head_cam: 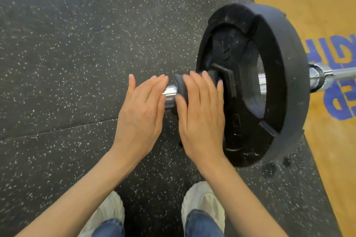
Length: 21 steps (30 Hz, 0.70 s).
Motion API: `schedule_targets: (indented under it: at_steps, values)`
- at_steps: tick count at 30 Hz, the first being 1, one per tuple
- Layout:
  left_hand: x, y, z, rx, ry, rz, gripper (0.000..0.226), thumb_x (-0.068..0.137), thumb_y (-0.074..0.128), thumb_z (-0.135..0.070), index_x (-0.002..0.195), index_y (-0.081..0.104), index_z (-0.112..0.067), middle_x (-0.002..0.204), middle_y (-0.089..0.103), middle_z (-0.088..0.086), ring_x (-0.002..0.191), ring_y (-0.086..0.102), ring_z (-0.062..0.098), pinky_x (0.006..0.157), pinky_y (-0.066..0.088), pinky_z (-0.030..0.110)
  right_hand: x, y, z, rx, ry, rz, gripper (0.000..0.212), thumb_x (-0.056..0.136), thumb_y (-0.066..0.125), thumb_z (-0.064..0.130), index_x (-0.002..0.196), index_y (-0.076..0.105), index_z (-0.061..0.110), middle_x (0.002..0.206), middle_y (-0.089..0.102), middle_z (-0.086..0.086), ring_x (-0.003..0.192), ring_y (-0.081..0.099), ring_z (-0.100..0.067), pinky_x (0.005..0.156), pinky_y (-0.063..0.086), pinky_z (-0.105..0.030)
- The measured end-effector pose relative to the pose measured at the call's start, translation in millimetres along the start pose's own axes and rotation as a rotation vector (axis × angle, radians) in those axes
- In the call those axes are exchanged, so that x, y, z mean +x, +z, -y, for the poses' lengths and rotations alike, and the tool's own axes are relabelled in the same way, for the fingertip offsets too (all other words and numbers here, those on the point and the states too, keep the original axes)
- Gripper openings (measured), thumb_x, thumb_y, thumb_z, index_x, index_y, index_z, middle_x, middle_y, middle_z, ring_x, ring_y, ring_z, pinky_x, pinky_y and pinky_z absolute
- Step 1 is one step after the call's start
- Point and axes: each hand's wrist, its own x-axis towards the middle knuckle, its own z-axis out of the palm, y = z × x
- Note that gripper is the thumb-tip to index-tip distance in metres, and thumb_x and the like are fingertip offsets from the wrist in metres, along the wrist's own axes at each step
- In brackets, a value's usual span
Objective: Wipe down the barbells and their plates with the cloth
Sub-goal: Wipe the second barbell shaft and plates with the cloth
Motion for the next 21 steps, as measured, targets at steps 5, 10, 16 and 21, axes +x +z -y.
schedule_targets:
  at_steps: [5,10,16,21]
  values:
    - [-17,-1,-6,0.016,0.018,0.021,0.042,0.105,0.035,-0.012,0.141,0.052,0.001,0.140,0.057,0.014,0.134,0.052,0.029,0.127,0.002,0.037,26,-8,14,-0.111,0.104,0.189,0.048,0.105,0.024,0.031,0.100,0.069,0.019,0.104,0.069,-0.003,0.109,0.058,-0.024,0.115,0.027,-0.041]
    - [-36,-3,-10,0.004,0.073,0.024,0.044,0.105,0.037,-0.011,0.145,0.047,0.001,0.147,0.051,0.014,0.139,0.044,0.026,0.127,0.003,0.039,9,-13,8,-0.131,0.043,0.162,0.041,0.107,0.030,0.027,0.094,0.068,0.021,0.094,0.068,0.001,0.099,0.061,-0.023,0.109,0.035,-0.044]
    - [-63,2,-15,-0.065,0.109,0.069,0.050,0.102,0.039,-0.010,0.152,0.032,-0.004,0.159,0.035,0.012,0.146,0.036,0.022,0.127,0.002,0.037,-13,-12,7,-0.127,0.109,0.128,0.042,0.105,0.033,0.029,0.081,0.067,0.024,0.079,0.066,0.001,0.084,0.059,-0.021,0.092,0.038,-0.040]
    - [-74,4,-14,-0.019,0.188,0.035,0.044,0.107,0.032,-0.013,0.149,0.032,-0.001,0.157,0.034,0.015,0.145,0.035,0.023,0.127,0.004,0.039,-31,-15,4,-0.008,0.015,0.141,0.041,0.104,0.029,0.023,0.090,0.067,0.023,0.087,0.066,0.005,0.092,0.061,-0.020,0.092,0.036,-0.037]
